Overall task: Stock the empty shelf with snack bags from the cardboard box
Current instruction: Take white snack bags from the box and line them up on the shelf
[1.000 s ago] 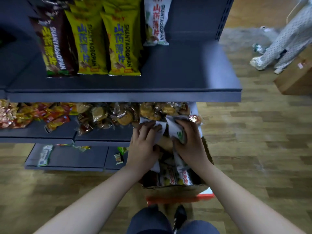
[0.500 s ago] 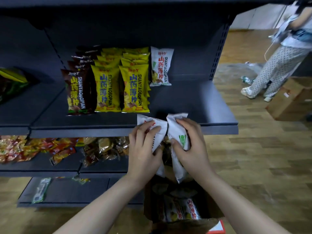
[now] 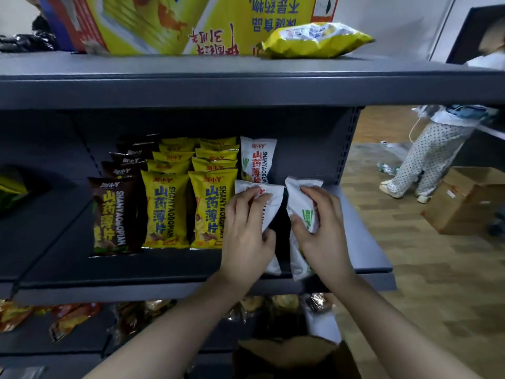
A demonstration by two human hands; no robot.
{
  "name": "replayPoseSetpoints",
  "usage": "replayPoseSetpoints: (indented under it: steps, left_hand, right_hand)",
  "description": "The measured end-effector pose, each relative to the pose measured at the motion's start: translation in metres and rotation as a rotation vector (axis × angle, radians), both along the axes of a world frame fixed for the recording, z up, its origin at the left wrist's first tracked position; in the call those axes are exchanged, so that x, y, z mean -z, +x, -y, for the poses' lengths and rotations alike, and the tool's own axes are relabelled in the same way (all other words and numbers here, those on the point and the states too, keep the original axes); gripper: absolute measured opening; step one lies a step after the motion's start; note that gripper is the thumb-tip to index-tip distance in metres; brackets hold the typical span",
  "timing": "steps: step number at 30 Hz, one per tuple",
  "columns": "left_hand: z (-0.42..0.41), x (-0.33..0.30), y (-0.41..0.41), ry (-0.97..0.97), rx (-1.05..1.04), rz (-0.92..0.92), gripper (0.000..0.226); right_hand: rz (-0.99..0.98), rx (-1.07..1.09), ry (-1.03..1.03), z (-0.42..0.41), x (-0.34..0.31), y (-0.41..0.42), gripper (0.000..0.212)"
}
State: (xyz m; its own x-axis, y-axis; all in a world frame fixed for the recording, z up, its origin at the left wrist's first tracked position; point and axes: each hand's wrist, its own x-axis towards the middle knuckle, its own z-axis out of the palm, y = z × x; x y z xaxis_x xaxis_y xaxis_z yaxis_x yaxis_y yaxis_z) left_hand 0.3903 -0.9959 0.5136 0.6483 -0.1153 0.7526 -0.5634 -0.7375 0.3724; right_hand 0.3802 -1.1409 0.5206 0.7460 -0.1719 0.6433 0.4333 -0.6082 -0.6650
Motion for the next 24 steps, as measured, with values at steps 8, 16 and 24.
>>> replayPoseSetpoints:
  steps: [8, 16, 24]
  left_hand:
    - [0.031, -0.003, 0.077, 0.062, -0.121, 0.005, 0.057]
    - [0.043, -0.004, 0.148, 0.032, -0.258, -0.165, 0.047]
    - [0.052, 0.003, 0.183, 0.119, -0.316, -0.154, 0.049]
  right_hand:
    - [-0.044, 0.025, -0.037, 0.021, -0.008, 0.075, 0.050]
    - [-0.093, -0.001, -0.012, 0.036, -0.001, 0.124, 0.050]
    - [-0.138, -0.026, 0.039, 0.041, 0.011, 0.145, 0.050]
